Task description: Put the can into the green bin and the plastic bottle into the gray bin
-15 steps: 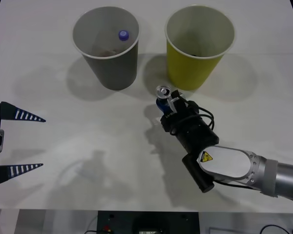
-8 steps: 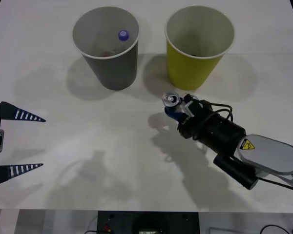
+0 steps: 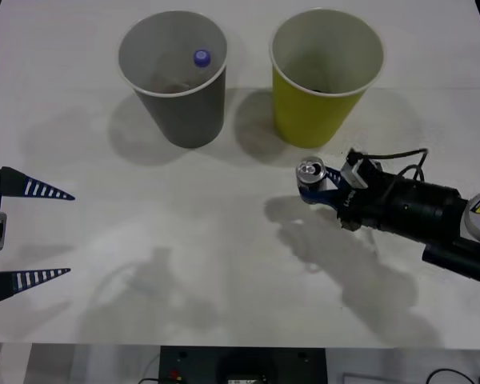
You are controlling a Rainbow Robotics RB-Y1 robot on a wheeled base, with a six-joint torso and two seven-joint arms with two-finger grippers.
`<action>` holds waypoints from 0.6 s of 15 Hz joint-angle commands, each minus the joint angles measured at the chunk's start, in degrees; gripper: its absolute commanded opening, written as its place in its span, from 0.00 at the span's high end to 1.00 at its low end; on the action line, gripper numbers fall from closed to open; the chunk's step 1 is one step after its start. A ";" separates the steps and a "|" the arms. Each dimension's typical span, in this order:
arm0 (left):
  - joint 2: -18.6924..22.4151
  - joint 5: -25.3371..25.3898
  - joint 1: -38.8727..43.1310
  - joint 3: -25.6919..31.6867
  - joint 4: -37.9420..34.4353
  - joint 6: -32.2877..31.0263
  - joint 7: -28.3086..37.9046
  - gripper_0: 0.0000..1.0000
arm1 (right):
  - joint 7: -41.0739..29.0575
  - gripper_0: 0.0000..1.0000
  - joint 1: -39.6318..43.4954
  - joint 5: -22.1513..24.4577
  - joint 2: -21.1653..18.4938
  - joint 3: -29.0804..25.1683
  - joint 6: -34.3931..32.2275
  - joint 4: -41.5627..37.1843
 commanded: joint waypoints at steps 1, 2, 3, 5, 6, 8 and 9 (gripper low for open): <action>0.00 0.00 0.00 0.00 0.00 0.00 0.00 0.00 | -10.57 1.00 1.60 9.87 -0.51 -9.12 -14.36 -0.32; 0.00 0.00 0.00 0.00 0.00 0.00 0.00 0.00 | -16.01 1.00 1.69 13.47 -0.51 -11.49 -17.34 -1.38; 0.00 0.00 0.00 0.00 0.00 0.00 0.00 0.00 | -21.82 1.00 1.95 17.87 -0.51 -13.43 -19.19 -3.13; 0.00 0.00 0.00 0.00 0.00 0.00 0.00 0.00 | -35.09 1.00 2.30 26.31 -0.51 -15.71 -21.56 -7.00; 0.00 0.00 0.00 0.00 0.00 0.00 0.00 0.00 | -40.54 1.00 2.30 29.65 -0.51 -16.50 -22.35 -8.58; 0.00 0.00 0.00 0.00 0.00 0.00 0.00 0.00 | -50.56 1.00 2.57 35.01 -0.51 -17.91 -23.59 -11.40; 0.00 0.00 0.00 0.00 0.00 0.00 0.00 0.00 | -56.53 1.00 2.83 37.73 -0.51 -18.96 -24.38 -13.07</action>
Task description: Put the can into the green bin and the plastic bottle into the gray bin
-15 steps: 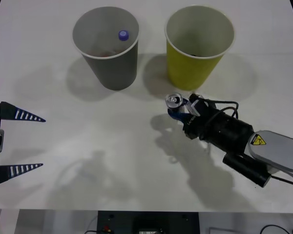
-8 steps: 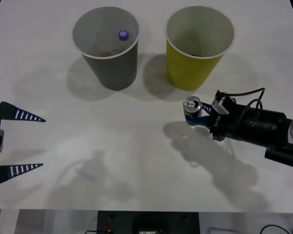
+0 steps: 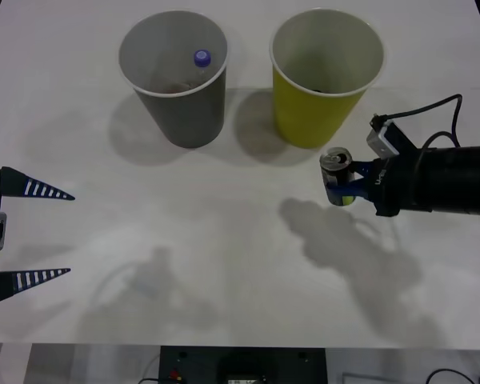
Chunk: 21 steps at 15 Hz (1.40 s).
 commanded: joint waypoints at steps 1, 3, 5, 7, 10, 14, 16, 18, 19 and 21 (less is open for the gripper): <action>0.00 0.00 0.00 0.00 0.00 0.00 0.00 0.00 | -13.87 1.00 0.47 6.38 0.01 -2.88 -3.40 -4.18; 0.00 0.00 0.00 0.00 0.00 0.00 0.00 0.00 | -21.60 1.00 1.08 8.40 -0.87 -6.48 -8.33 -7.87; 0.00 0.00 0.00 0.00 0.00 0.00 0.00 0.00 | -26.79 1.00 1.70 8.40 -1.92 -10.52 -13.42 -10.94; 0.00 0.00 0.00 0.00 0.00 0.00 0.00 0.00 | -29.25 1.00 1.61 8.05 -3.07 -13.51 -17.03 -12.44; 0.00 0.00 0.00 0.00 0.00 0.00 0.00 0.00 | -29.25 1.00 1.08 6.56 -3.77 -18.70 -22.83 -12.35; 0.00 0.00 0.00 0.00 0.00 0.00 0.00 0.00 | -30.12 1.00 -3.05 6.82 -4.56 -22.30 -28.63 -12.00; 0.00 0.00 0.00 0.00 0.00 0.00 0.00 0.00 | -30.12 1.00 -6.74 6.38 -4.91 -22.30 -31.62 -10.68; 0.00 0.00 0.00 0.00 0.00 0.00 0.00 0.00 | -30.12 1.00 -10.60 5.94 -5.00 -21.95 -34.69 -8.83; 0.00 0.00 0.00 0.00 0.00 0.00 0.00 0.00 | -30.12 1.00 -12.45 5.86 -5.00 -21.60 -36.10 -8.13; 0.00 0.00 0.00 0.00 0.00 0.00 0.00 0.00 | -30.12 1.00 -16.41 5.94 -5.00 -20.10 -37.51 -6.11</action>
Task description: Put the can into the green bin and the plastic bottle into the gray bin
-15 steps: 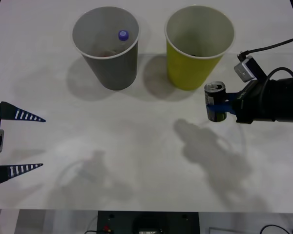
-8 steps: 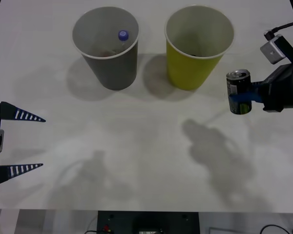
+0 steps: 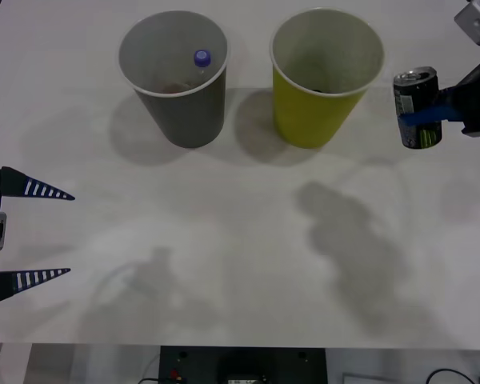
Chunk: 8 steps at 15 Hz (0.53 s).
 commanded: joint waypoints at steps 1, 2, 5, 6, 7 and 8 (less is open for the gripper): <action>0.00 0.00 0.00 0.00 0.00 0.00 0.00 0.00 | 0.00 1.00 -5.30 0.22 -0.01 2.58 -1.26 2.78; 0.00 0.00 0.00 0.00 0.00 0.00 0.00 0.00 | 0.00 1.00 -8.29 0.66 -0.01 4.61 -1.35 4.19; 0.00 0.00 0.00 0.00 0.00 0.00 0.00 0.00 | 0.00 1.00 -16.46 3.56 0.34 10.85 -2.14 8.49; 0.00 0.00 0.00 0.00 0.00 0.00 0.00 0.00 | 0.00 1.00 -19.63 4.62 1.22 12.87 -3.37 10.34; 0.00 0.00 0.00 0.00 0.00 0.00 0.00 0.00 | 0.00 1.00 -22.53 5.41 2.18 14.36 -4.87 12.27; 0.00 0.00 0.00 0.00 0.00 0.00 0.00 0.00 | 0.00 1.00 -25.69 6.29 3.33 16.12 -6.10 14.82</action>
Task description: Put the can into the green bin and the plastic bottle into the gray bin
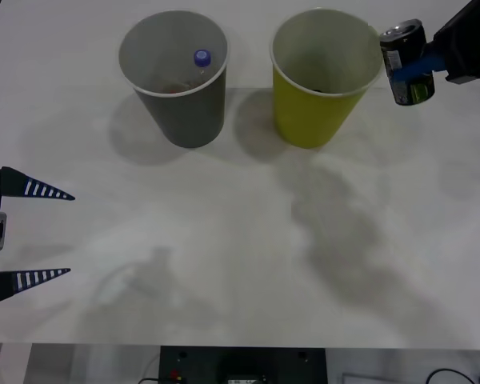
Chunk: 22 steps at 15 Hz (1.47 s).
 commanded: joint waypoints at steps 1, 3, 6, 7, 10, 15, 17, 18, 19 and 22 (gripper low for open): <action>0.00 0.00 0.00 0.00 0.00 0.00 0.00 0.00 | 0.00 1.00 -8.09 2.48 2.99 4.76 -2.72 6.51; 0.00 0.00 0.00 0.00 0.00 0.00 0.00 0.00 | 0.00 1.00 -13.10 4.15 5.54 8.45 -2.72 12.05; 0.00 0.00 0.00 0.00 0.00 0.00 0.00 0.00 | 0.08 1.00 -20.13 9.16 10.99 13.54 -2.81 21.28; 0.00 0.00 0.00 0.00 0.00 0.00 0.00 0.00 | 0.08 1.00 -22.42 10.91 13.10 14.86 -2.81 24.44; 0.00 0.00 0.00 0.00 0.00 0.00 0.00 0.00 | 1.23 1.00 -27.43 16.63 18.99 16.97 -2.81 32.70; 0.00 0.00 0.00 0.00 0.00 0.00 0.00 0.00 | 3.86 0.93 -29.10 19.88 21.80 17.06 -2.10 36.13; 0.00 0.00 0.00 0.00 0.00 0.00 0.00 0.00 | 5.80 0.45 -29.01 19.44 21.80 17.06 -2.19 36.13; 0.00 0.00 0.00 0.00 0.00 0.00 0.00 0.00 | 6.32 0.23 -29.01 19.26 21.80 17.06 -2.19 36.13; 0.00 0.00 0.00 0.00 0.00 0.00 0.00 0.00 | 6.76 0.00 -29.01 19.00 21.72 17.06 -2.19 36.13; 0.00 0.00 0.00 0.00 0.00 0.00 0.00 0.00 | 7.20 0.00 -29.01 16.80 20.75 17.06 -2.37 36.04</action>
